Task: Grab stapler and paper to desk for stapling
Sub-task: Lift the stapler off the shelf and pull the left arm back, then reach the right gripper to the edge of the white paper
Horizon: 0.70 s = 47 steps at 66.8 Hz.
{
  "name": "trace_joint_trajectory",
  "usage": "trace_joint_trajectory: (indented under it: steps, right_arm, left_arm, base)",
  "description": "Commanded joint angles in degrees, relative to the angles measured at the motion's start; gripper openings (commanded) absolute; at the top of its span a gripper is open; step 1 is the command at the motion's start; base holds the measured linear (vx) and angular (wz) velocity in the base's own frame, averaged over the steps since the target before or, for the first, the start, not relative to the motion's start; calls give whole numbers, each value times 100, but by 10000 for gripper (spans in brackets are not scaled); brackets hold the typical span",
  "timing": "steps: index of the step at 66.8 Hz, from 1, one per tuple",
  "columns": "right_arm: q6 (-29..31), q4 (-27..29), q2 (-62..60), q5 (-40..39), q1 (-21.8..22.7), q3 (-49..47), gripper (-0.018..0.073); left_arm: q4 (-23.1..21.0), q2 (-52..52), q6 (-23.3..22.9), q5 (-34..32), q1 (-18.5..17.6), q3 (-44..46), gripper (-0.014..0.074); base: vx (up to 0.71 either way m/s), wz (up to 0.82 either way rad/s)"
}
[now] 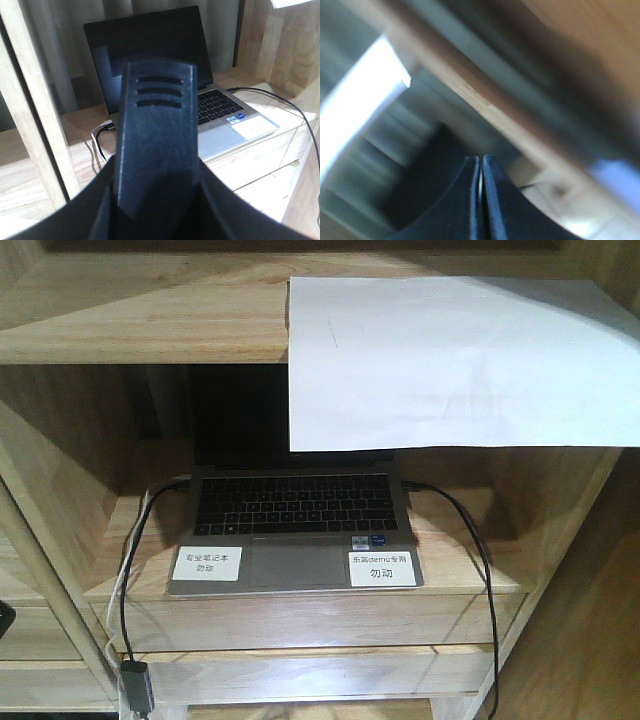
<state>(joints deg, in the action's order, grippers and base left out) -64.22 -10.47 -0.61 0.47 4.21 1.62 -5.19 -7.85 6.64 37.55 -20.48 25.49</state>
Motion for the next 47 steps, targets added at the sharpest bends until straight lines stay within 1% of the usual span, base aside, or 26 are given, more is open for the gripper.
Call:
trace_joint_trajectory:
  steps: [1,9,14,18,22,28,31,38,47]
  right_arm:
    - [-530,-176,-82,-508,16,14,22]
    - [-488,-252,40,-493,2,-40,116]
    - [-493,-280,360,-532,-184,-95,197]
    - [-565,-307,717,-853,-388,-96,271]
    - [-689,-357,1150,-1567,-646,-96,342]
    - [-761,-406,1889,-2780,-872,-96,425]
    - [-765,-406,2330,-3611,-919,-96,454]
    - [-854,-406,3327,-4856,-925,-101,477]
    - [-1280,-636,4681,-5825,-925,-261,477]
  left_arm:
    - [-68,-67,-15,-687,-11,177,-7]
    - [-68,-67,-15,-687,-11,177,-7]
    - [-68,-67,-15,-687,-11,177,-7]
    - [-68,-67,-15,-687,-11,177,-7]
    - [-68,-67,-15,-687,-11,177,-7]
    - [-68,-67,-15,-687,-11,177,-7]
    - [-68,-67,-15,-687,-11,177,-7]
    - [-68,-67,-15,-687,-11,177,-7]
    - [-68,-67,-15,-687,-11,177,-7]
  base:
    - [0,0]
    - [0,0]
    - [0,0]
    - [0,0]
    - [0,0]
    - [0,0]
    - [0,0]
    - [0,0]
    - [0,0]
